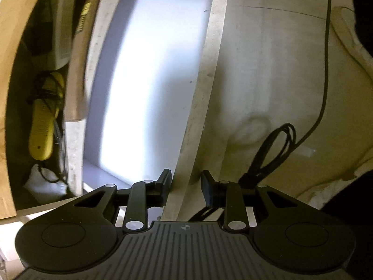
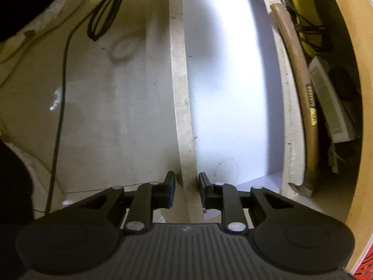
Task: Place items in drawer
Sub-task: 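Pull the white drawer outward with both grippers holding its front edge, then open both grippers, release the drawer front and back away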
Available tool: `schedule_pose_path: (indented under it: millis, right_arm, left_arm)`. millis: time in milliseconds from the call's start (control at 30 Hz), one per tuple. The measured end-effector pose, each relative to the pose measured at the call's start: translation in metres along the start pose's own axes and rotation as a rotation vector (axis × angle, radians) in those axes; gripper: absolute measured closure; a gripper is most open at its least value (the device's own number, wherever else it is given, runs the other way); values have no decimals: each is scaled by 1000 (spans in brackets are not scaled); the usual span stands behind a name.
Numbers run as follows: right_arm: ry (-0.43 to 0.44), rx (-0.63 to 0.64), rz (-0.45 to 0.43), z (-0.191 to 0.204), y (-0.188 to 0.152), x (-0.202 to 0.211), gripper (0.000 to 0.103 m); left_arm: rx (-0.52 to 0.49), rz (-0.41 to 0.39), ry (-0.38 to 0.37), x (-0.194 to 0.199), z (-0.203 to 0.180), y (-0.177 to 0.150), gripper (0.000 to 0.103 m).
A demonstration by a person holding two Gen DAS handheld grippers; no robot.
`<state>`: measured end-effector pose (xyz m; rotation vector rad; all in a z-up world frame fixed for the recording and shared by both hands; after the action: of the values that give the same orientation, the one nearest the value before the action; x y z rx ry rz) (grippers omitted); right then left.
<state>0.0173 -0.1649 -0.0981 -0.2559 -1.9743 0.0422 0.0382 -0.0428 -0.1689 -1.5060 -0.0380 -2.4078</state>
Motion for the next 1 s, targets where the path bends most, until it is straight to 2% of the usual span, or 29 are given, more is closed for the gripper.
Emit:
schedule_pose_path:
  millis: [133, 667, 733, 767, 800, 833, 867, 900, 1000]
  right_arm:
    - [57, 11, -1, 6, -2, 4, 79]
    - [62, -8, -9, 6, -3, 7, 79]
    - [66, -21, -14, 5, -3, 7, 79]
    - [68, -27, -17, 4, -3, 8, 77]
    - [69, -33, -22, 5, -3, 7, 71]
    - [65, -38, -25, 6, -3, 7, 38]
    - [51, -41, -27, 7, -2, 7, 13]
    - [41, -41, -31, 8, -1, 6, 0]
    - [58, -44, -46, 12, 4, -4, 0]
  left_arm:
    - [-4, 0, -32, 0, -6, 1, 76]
    - [23, -6, -34, -9, 4, 4, 75]
    - [25, -17, -31, -9, 5, 2, 70]
    - [26, -25, -18, -9, 6, 2, 49]
    - [30, -33, -6, -8, 7, 2, 17]
    - [35, -38, -4, -8, 7, 3, 6]
    - [41, -43, -4, -8, 8, 3, 0]
    - [47, -43, -5, -8, 9, 3, 0]
    - [50, -28, -3, -7, 6, 3, 0]
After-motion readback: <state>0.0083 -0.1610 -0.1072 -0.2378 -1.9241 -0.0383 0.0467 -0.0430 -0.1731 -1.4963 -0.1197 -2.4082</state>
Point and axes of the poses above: each gripper's, at about its wrist camera, not at the fingertips, and x roughly against the way its jaws point, z to its left, y to its top, the point moved 1 cm from there along -x, roughly the way its jaws point, and after that the axes turned 5 degrees about z, right-handed, at the moved point
